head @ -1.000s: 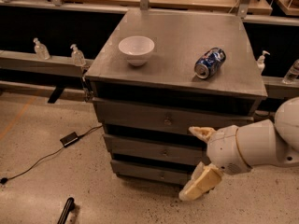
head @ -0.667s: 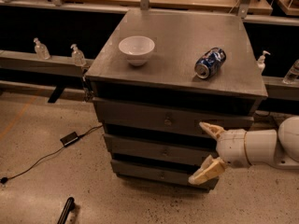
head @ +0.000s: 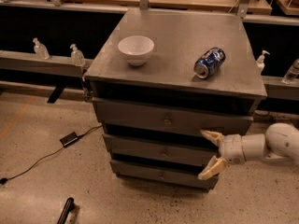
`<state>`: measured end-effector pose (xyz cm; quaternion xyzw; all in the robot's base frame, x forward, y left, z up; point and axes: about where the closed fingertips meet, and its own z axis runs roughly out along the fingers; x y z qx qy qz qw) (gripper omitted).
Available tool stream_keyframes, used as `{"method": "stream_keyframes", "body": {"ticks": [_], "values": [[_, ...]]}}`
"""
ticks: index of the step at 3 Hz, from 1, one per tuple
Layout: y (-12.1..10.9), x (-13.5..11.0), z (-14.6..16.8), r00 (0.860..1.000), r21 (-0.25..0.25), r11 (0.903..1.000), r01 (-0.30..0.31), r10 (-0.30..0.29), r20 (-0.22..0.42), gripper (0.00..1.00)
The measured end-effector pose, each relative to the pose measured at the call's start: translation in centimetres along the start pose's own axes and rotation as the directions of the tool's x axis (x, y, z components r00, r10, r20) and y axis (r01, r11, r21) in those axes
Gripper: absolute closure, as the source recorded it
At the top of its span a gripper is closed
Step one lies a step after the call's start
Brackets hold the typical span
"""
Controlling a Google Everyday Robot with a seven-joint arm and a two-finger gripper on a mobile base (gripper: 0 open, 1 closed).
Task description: Open bottom drawer
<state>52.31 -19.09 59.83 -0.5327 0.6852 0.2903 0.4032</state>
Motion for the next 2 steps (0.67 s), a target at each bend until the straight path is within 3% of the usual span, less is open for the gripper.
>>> {"method": "stream_keyframes", "body": {"ticks": [1, 2], "values": [[-1.04, 3.80, 2.28, 0.999, -0.103, 0.9938, -0.042, 0.042, -0.001, 0.00], [-1.03, 3.81, 2.29, 0.999, -0.104, 0.9937, -0.043, 0.043, -0.001, 0.00]]}}
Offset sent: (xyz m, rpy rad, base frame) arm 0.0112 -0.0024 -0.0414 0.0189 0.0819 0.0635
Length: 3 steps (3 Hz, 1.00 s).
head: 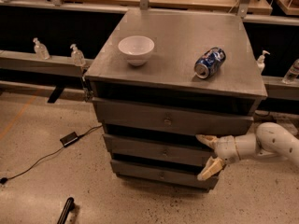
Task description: Open bottom drawer
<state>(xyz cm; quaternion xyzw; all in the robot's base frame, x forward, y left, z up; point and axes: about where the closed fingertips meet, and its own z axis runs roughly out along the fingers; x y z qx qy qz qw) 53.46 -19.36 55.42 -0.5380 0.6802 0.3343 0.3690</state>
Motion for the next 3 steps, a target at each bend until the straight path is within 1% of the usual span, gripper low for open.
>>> {"method": "stream_keyframes", "body": {"ticks": [1, 2, 3], "values": [[0.3, 0.4, 0.7, 1.000, -0.024, 0.9995, -0.022, 0.022, -0.013, 0.00], [0.4, 3.4, 1.8, 0.999, -0.094, 0.9953, -0.025, 0.023, -0.027, 0.00], [3.9, 10.1, 4.1, 0.996, -0.248, 0.9670, -0.057, 0.072, 0.054, 0.00]]}}
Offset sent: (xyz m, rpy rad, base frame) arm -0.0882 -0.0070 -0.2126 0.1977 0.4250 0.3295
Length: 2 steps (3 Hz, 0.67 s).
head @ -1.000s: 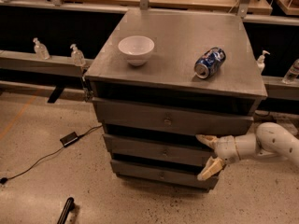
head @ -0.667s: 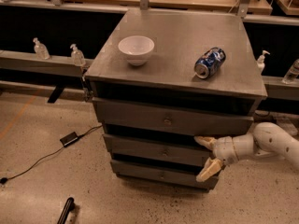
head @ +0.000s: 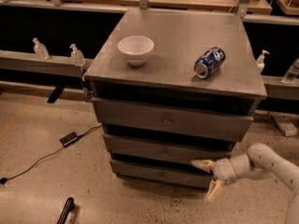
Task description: Open bottom drawer
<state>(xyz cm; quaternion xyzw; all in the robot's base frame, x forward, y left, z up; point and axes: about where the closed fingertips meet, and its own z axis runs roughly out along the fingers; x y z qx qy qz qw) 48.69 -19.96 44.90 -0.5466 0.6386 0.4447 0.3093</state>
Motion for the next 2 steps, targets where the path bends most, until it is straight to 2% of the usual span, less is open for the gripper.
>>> {"method": "stream_keyframes", "body": {"ticks": [1, 2], "values": [[3.2, 10.1, 3.1, 0.985, -0.034, 0.9967, -0.074, 0.078, 0.154, 0.00], [5.3, 17.4, 5.9, 0.958, 0.013, 0.9873, -0.158, 0.150, 0.246, 0.00]]}}
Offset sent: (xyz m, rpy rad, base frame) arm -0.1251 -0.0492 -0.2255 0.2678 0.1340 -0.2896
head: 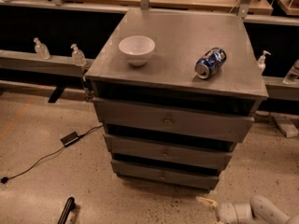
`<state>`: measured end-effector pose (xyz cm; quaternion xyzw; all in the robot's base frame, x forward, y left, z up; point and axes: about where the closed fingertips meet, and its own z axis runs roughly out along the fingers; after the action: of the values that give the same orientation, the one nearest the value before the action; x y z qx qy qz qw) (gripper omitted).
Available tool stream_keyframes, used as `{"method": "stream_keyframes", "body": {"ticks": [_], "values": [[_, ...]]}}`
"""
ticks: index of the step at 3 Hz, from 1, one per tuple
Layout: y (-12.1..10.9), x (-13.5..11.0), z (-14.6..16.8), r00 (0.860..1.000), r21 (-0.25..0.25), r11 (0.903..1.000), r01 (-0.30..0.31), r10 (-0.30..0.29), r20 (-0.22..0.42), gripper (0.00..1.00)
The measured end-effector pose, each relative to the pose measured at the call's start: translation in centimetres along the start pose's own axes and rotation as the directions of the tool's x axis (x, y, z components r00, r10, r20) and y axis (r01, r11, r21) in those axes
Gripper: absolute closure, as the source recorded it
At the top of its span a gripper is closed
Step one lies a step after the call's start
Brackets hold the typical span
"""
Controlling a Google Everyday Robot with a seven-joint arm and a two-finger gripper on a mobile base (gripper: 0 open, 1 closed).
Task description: Open bottom drawer
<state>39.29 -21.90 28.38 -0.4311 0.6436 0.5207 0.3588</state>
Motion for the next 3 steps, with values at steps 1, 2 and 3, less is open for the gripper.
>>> {"method": "stream_keyframes", "body": {"ticks": [1, 2, 3], "values": [[-0.1, -0.3, -0.1, 1.000, -0.001, 1.0000, 0.004, -0.004, -0.003, 0.00], [-1.0, -0.8, 0.3, 0.995, 0.013, 0.9953, 0.096, -0.097, 0.034, 0.00], [-4.4, -2.6, 0.4, 0.957, 0.103, 0.9545, 0.280, -0.286, 0.054, 0.00]]}}
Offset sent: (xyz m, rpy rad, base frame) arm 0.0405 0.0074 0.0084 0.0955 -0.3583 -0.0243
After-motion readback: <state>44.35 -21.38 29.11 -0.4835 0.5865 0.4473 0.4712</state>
